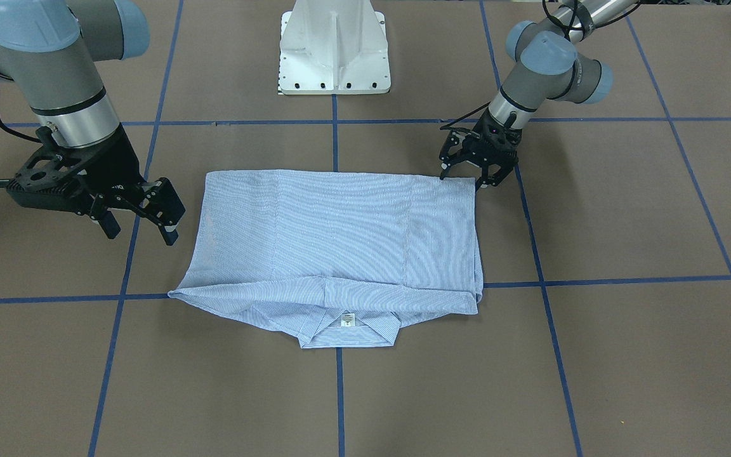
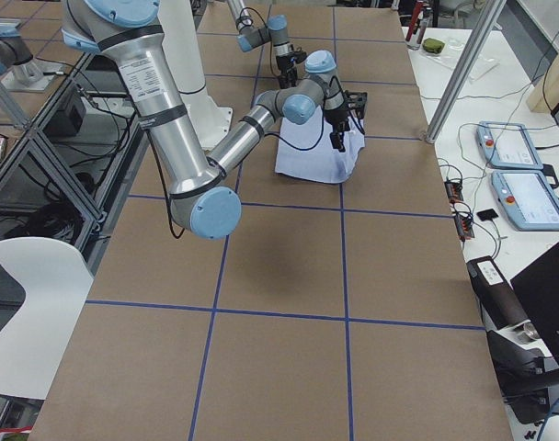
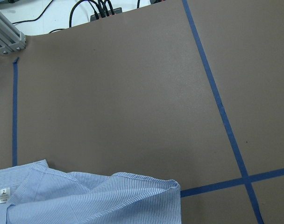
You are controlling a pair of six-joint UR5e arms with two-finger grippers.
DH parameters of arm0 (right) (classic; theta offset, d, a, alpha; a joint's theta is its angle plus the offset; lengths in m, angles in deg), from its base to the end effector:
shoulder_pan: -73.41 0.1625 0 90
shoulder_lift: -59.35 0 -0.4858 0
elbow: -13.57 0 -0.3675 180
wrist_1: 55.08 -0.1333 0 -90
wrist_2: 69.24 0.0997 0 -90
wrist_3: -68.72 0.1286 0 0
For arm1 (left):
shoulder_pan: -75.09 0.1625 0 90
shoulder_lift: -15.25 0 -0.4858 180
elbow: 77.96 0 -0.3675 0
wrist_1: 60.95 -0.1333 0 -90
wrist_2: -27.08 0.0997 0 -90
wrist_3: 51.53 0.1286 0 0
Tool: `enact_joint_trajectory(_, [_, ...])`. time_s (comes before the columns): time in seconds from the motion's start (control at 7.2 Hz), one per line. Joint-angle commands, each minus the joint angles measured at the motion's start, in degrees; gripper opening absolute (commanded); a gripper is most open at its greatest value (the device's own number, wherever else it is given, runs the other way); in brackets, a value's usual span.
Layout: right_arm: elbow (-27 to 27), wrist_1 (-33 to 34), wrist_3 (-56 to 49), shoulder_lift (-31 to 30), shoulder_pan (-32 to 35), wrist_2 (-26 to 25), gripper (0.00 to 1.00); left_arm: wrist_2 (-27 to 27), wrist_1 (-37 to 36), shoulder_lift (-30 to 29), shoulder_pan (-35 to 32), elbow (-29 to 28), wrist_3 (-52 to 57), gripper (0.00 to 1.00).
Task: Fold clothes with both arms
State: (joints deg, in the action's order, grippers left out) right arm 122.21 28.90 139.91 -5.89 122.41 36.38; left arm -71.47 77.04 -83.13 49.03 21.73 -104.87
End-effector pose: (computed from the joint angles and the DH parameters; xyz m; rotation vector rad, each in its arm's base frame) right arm -0.3385 -0.5397 0.3560 0.2676 -0.8587 0.3737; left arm 0.4681 -0.3560 0.4896 0.4872 1.0543 0.2498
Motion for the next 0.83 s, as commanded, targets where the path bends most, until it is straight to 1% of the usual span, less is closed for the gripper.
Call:
enact_joint_trajectory(0.0, [-0.01, -0.05, 0.0, -0.06, -0.05, 0.03, 1.0, -0.06, 0.0, -0.05, 0.04, -0.11, 0.43, 0.0])
enact_joint_trajectory(0.28, [-0.18, -0.05, 0.0, -0.06, -0.05, -0.06, 1.0, -0.15, 0.08, 0.47, -0.92, 1.38, 0.61, 0.0])
enact_joint_trajectory(0.42, [-0.18, -0.05, 0.0, -0.06, -0.14, -0.06, 1.0, 0.11, 0.0, 0.56, -2.41, 1.21, 1.39, 0.0])
enact_joint_trajectory(0.56, [-0.18, -0.14, 0.0, -0.41, -0.22, -0.06, 1.0, -0.06, -0.27, 0.48, -5.81, 0.25, 5.92, 0.0])
enact_joint_trajectory(0.69, [-0.18, -0.31, 0.0, -0.59, -0.31, 0.03, 1.0, -0.24, -0.62, -0.13, -10.63, -2.37, 11.1, 0.0])
